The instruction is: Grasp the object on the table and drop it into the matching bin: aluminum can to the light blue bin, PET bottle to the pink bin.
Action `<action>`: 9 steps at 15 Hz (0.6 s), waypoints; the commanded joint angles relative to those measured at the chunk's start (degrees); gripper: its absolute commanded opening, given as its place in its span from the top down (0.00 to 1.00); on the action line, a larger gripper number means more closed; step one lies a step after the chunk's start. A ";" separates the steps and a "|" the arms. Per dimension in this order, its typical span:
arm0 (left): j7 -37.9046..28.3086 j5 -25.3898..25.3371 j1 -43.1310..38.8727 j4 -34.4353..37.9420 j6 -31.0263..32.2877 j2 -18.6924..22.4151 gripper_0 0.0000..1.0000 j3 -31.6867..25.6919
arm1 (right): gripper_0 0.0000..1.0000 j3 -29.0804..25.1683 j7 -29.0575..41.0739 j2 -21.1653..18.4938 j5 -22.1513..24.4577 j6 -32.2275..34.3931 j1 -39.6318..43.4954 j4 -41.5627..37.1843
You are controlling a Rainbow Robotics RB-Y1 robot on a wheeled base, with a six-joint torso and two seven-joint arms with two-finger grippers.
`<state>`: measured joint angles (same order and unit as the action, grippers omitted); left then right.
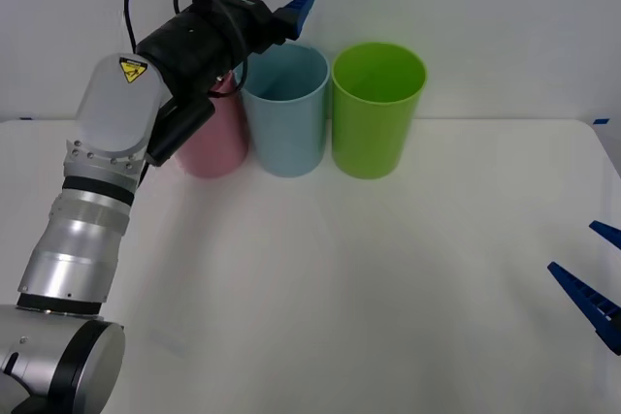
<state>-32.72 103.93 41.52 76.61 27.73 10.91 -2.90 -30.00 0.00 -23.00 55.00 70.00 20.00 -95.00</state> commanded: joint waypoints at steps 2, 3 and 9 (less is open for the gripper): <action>0.90 -5.58 -3.29 2.84 1.98 2.54 0.00 0.00 | 0.00 0.00 0.00 0.00 0.00 0.00 0.00 0.00; 1.34 -7.78 -5.05 4.42 2.07 3.33 0.00 0.00 | 0.00 0.00 0.00 0.00 0.00 0.00 0.00 0.00; 3.19 -16.75 -16.12 14.53 3.30 7.82 0.00 -0.09 | 0.00 0.00 0.00 0.00 0.00 0.00 0.00 0.00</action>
<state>-29.85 88.48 27.00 89.78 31.00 18.05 -2.98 -30.00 0.00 -23.00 55.00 70.00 20.00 -95.00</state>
